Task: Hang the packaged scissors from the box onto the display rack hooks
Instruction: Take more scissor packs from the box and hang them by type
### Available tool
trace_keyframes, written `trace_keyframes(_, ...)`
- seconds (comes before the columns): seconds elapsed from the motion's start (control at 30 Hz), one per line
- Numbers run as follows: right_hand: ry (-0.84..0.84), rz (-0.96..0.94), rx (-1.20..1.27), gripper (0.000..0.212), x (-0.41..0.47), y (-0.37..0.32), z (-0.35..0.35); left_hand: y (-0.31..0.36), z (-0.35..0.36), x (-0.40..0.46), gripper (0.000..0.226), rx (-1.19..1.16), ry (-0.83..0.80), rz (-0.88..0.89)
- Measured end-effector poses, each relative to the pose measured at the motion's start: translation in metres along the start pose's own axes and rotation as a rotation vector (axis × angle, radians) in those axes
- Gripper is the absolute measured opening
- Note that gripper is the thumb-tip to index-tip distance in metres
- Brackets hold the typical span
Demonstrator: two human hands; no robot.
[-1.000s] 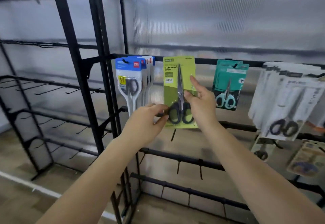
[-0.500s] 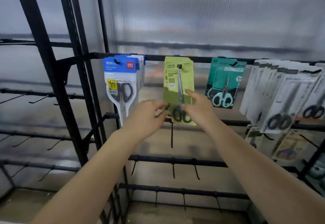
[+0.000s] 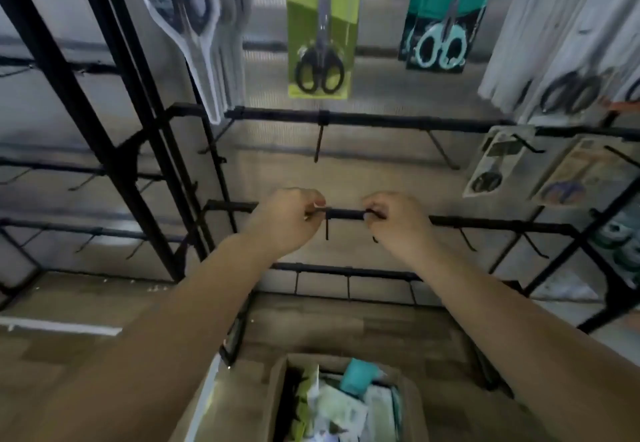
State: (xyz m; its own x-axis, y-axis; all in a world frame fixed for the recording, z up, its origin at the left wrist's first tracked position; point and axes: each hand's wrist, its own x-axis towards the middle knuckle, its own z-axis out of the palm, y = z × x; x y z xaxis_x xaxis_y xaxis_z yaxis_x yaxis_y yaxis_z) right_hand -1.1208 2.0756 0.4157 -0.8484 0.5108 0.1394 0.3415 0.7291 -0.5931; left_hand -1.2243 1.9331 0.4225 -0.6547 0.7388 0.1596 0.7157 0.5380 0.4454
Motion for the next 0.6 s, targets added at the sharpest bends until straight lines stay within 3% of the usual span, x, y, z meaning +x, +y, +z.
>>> trace_keyframes(0.23, -0.293, 0.193, -0.09, 0.027, -0.095, 0.15, 0.113, -0.051, 0.18, -0.074, 0.017, 0.005, -0.333, -0.131)
trace_keyframes(0.37, -0.467, 0.262, -0.192, 0.03, -0.136, 0.252, 0.196, -0.095, 0.3, -0.11, 0.022, 0.088, -0.375, -0.177)
trace_keyframes(0.6, -0.566, 0.55, -0.193, 0.03, -0.208, 0.415, 0.367, -0.189, 0.515, -0.173, 0.029, 0.128, -0.62, -0.201)
